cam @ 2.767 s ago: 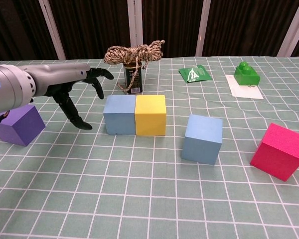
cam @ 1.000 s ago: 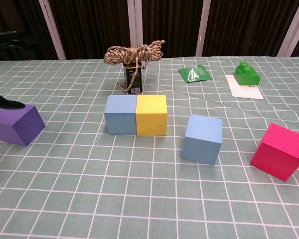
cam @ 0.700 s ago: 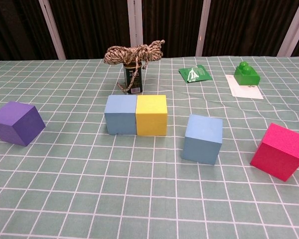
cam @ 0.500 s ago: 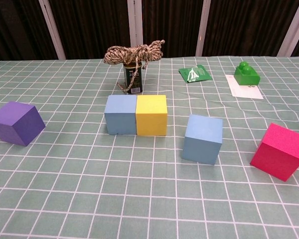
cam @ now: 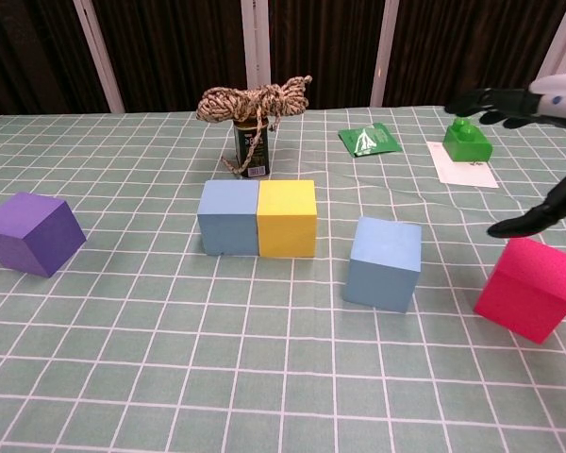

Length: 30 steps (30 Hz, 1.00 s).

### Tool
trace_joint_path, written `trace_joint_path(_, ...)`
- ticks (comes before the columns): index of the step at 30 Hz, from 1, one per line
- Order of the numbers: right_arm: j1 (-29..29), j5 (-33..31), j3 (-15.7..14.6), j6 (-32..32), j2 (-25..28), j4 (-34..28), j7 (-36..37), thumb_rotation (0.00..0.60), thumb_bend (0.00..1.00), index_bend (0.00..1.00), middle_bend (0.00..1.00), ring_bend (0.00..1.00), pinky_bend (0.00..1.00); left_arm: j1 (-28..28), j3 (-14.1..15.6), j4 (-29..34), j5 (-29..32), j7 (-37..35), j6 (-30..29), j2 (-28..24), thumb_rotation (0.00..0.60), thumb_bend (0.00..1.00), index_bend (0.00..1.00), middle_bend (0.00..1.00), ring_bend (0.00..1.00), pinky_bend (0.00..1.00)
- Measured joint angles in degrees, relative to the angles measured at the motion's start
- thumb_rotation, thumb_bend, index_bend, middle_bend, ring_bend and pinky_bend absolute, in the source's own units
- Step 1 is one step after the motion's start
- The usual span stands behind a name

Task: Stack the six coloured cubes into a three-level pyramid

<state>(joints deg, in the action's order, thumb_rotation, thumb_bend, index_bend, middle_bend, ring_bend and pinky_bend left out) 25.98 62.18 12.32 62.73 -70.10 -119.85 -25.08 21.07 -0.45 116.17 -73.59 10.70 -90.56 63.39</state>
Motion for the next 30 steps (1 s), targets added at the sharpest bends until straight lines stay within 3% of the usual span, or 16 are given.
trace_joint_path(11,8.2,-14.9,1.3,3.9,-12.7,1.5,-12.1,0.600,0.16,0.00,0.14,0.01,0.00,-1.3,-2.5,1.1,0.8,-3.3,2.4,-2.8,0.600,0.14,0.00,0.05,0.00,0.00)
trace_joint_path(19,11.1,-18.5,1.6,6.8,-18.2,6.5,-14.2,0.600,0.16,0.00,0.19,0.06,0.00,-1.8,-3.7,1.3,1.1,-3.6,4.0,-3.2,0.600,0.14,0.00,0.05,0.00,0.00)
trace_joint_path(30,12.7,-21.7,1.2,7.9,-21.1,10.7,-13.9,0.600,0.16,0.00,0.25,0.10,0.00,-2.4,-5.1,1.3,1.4,-3.9,5.9,-3.4,0.600,0.14,0.00,0.05,0.00,0.00)
